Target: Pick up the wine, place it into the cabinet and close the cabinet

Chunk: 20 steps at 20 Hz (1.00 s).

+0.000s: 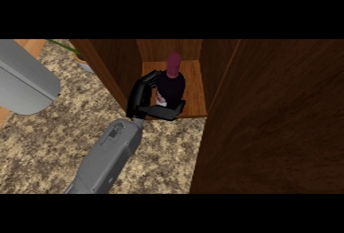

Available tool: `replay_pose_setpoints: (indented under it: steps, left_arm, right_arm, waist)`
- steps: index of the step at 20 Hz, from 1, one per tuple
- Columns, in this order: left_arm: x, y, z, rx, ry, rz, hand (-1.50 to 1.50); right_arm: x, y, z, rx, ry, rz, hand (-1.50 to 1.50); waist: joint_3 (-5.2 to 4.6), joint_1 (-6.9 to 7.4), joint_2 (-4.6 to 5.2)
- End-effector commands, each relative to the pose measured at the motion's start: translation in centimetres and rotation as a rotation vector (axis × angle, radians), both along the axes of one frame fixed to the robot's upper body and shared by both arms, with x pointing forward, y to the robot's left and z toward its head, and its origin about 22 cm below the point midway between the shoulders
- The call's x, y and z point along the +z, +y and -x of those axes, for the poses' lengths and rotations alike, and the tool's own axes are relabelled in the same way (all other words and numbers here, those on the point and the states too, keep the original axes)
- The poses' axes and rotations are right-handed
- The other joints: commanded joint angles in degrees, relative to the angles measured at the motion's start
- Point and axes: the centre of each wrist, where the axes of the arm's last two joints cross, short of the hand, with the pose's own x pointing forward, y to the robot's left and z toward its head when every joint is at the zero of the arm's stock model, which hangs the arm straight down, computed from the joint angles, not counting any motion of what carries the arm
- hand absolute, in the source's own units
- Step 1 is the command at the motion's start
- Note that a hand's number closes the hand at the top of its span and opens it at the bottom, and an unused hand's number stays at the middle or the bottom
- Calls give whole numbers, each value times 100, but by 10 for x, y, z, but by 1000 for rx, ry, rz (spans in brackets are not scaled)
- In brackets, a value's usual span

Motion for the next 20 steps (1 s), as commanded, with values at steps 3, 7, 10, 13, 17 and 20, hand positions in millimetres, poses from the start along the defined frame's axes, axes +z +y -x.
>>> replay_pose_setpoints:
  steps: [3,7,10,13,17,20]
  left_arm:
    - [10,-8,-20,10,27,14,150]
    - [0,-8,-24,50,45,-36,150]
    - [10,-20,-34,49,39,-119,150]
    - [15,-19,-43,98,79,-166,150]
    - [8,-10,-45,129,115,-120,150]
    - [15,-11,-51,162,117,-66,150]
  right_arm:
    - [26,-12,32,49,-2,-81,-150]
    - [37,-11,40,73,-14,-106,-150]
    - [15,-2,23,75,-7,-102,-150]
    - [24,-6,31,105,-35,-100,-150]
    - [16,-8,26,89,-3,-94,-150]
    - [9,-5,22,113,-6,-95,-150]
  waist:
    - [8,10,-8]
    - [-2,-107,10]
    - [3,-134,40]
    - [2,-222,52]
    - [2,-242,95]
    - [1,-272,109]
